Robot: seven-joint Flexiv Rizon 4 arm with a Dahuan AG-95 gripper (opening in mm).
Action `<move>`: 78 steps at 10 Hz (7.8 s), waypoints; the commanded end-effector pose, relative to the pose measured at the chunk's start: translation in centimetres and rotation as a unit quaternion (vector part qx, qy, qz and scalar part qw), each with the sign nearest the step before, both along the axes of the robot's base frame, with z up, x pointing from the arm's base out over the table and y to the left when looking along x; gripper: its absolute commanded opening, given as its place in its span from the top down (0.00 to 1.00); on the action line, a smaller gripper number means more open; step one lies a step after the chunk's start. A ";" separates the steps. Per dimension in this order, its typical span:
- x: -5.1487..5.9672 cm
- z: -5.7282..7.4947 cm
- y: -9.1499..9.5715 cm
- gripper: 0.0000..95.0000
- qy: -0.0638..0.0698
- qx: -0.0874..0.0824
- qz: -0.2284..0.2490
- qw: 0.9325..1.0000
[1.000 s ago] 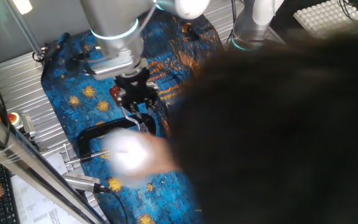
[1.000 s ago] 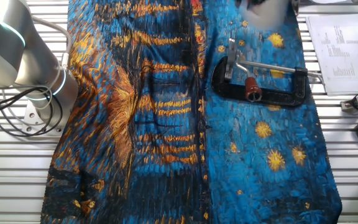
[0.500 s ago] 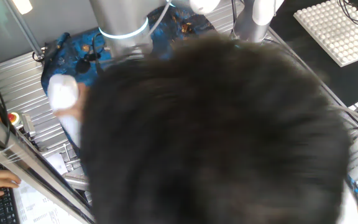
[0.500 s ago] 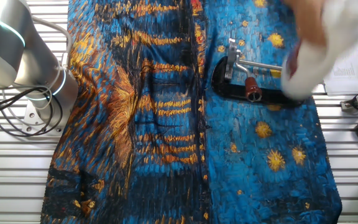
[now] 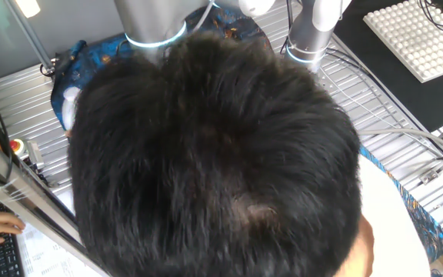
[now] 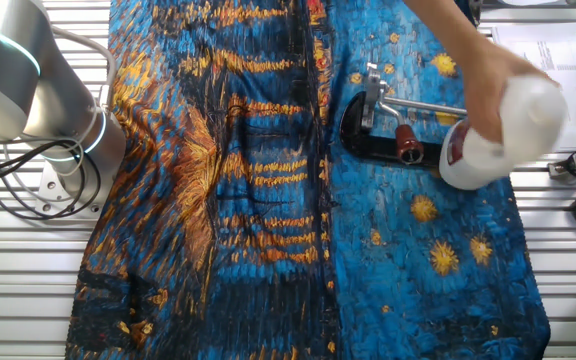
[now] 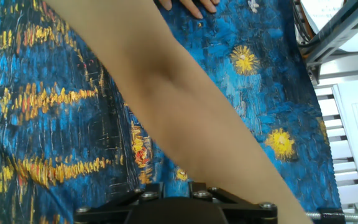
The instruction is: Push down the lever
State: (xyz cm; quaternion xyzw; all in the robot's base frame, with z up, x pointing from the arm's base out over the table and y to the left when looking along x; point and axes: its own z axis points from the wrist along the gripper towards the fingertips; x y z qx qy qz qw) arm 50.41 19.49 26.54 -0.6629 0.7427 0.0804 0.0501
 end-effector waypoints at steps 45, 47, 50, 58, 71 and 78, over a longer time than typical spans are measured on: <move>-0.2 -0.2 -0.4 0.80 0.017 0.008 -0.092 0.996; -0.1 -0.2 -0.5 0.80 0.015 0.009 -0.075 0.997; 0.1 -0.2 -0.4 0.80 0.017 -0.006 -0.062 0.998; 1.1 -0.5 1.0 0.80 0.008 -0.067 -0.013 0.998; 1.2 -0.5 2.2 0.60 -0.010 -0.060 0.020 0.998; 2.7 -1.3 0.5 0.60 -0.003 -0.083 0.053 0.995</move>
